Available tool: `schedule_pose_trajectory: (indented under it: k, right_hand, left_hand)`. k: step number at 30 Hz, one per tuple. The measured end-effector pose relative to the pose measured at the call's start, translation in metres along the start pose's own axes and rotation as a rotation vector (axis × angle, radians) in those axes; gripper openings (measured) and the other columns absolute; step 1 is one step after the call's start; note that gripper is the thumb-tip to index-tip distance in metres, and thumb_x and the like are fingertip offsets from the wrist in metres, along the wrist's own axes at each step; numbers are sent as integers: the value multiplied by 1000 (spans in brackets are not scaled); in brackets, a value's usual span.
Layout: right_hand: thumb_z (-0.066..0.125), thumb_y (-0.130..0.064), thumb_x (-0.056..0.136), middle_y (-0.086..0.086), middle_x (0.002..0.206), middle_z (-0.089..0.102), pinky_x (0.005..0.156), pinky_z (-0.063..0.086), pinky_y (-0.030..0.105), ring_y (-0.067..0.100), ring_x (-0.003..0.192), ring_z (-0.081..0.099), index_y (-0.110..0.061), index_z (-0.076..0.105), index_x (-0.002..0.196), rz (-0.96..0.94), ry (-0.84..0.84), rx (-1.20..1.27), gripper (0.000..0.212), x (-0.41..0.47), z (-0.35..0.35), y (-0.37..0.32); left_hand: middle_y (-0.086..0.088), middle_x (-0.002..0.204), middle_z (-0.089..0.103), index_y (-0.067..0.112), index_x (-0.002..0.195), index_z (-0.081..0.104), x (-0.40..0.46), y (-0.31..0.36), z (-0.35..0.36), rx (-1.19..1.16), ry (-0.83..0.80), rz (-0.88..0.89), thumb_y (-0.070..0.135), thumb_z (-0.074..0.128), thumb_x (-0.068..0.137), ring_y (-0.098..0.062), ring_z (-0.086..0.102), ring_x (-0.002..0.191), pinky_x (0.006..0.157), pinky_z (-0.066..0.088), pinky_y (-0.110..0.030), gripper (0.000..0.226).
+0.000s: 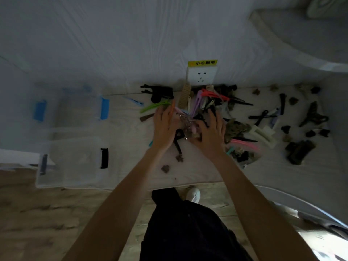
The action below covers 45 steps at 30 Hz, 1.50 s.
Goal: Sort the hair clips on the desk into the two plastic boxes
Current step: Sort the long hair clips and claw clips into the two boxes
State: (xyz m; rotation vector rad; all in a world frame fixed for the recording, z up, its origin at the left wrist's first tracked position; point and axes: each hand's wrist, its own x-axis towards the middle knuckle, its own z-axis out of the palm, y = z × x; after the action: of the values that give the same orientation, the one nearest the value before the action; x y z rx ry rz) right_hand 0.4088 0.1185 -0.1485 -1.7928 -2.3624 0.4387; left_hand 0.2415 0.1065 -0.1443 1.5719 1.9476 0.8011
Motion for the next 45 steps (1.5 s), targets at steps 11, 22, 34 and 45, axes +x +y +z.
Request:
schedule_pose_trajectory:
  k: [11,22,34,45]
  right_hand:
    - [49,-49,88,16,118,56,96,36,42,34,112,46,-8,48,124,96,-20,0,54,18,-39,-28]
    - [64,-39,81,13,113,61,88,40,38,33,107,50,-13,58,109,213,-141,87,39,38,-20,-32]
    - [64,-19,83,-5,84,59,86,50,52,23,79,58,-25,49,95,346,-46,929,20,20,-65,-64]
    - [55,-5,89,5,86,62,72,54,29,16,68,64,-20,48,111,268,-384,1477,27,50,-92,-205]
  left_hand:
    - [-4,130,49,22,127,45,-33,15,-24,501,-268,140,48,64,78,-26,39,120,96,39,-36,60]
    - [0,119,60,21,125,40,-26,2,-29,559,-227,233,37,63,83,-19,54,113,104,23,-35,50]
    - [7,98,58,17,114,48,-21,17,-136,-162,124,15,39,66,82,-12,60,90,78,48,-27,43]
    - [-7,108,51,11,126,38,16,-100,-257,-230,269,-210,13,43,97,-18,54,87,71,44,-26,30]
